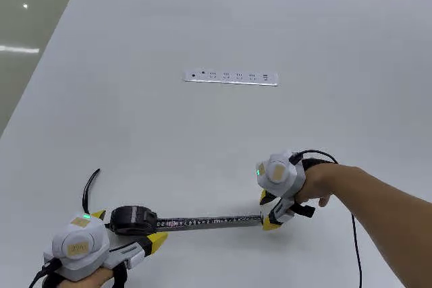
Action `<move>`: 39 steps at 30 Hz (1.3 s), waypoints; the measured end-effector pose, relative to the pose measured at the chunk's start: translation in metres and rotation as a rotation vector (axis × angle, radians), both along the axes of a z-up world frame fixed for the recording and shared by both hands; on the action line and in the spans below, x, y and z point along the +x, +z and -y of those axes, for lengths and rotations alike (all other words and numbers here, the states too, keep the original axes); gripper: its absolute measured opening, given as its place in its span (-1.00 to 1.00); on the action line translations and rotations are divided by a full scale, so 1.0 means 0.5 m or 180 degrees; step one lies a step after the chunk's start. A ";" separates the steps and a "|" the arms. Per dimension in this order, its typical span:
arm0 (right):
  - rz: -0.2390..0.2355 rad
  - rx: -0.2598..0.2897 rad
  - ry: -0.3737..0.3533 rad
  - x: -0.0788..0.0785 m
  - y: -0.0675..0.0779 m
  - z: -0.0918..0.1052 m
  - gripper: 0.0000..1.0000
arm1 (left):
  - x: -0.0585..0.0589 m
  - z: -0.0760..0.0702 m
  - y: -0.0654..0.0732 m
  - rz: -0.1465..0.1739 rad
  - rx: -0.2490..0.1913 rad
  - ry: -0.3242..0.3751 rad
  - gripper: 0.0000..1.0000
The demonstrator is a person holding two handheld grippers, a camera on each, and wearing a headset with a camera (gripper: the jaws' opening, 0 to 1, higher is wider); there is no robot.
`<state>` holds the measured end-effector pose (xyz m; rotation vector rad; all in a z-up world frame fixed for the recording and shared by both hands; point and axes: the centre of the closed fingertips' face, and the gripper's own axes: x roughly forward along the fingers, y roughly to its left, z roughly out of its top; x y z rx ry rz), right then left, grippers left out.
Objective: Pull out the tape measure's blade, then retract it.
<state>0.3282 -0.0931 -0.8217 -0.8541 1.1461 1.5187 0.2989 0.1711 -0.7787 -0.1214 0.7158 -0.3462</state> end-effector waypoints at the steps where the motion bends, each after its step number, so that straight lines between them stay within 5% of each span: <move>1: 0.0000 -0.0004 0.0009 0.000 -0.001 -0.001 -0.30 | 0.000 0.000 0.000 -0.0002 -0.0011 0.0006 0.80; 20: -0.0062 -0.0035 0.0016 -0.020 -0.006 -0.005 -0.59 | 0.001 0.001 0.002 -0.0019 -0.0052 0.0031 0.80; 33: -0.0164 -0.0119 0.0126 -0.016 -0.005 0.002 -0.60 | 0.001 0.000 -0.002 -0.0046 -0.0073 0.0038 0.79; 39: -0.0258 -0.0108 0.0005 -0.012 -0.002 -0.002 -0.60 | -0.002 -0.001 -0.002 -0.0060 -0.0069 0.0033 0.79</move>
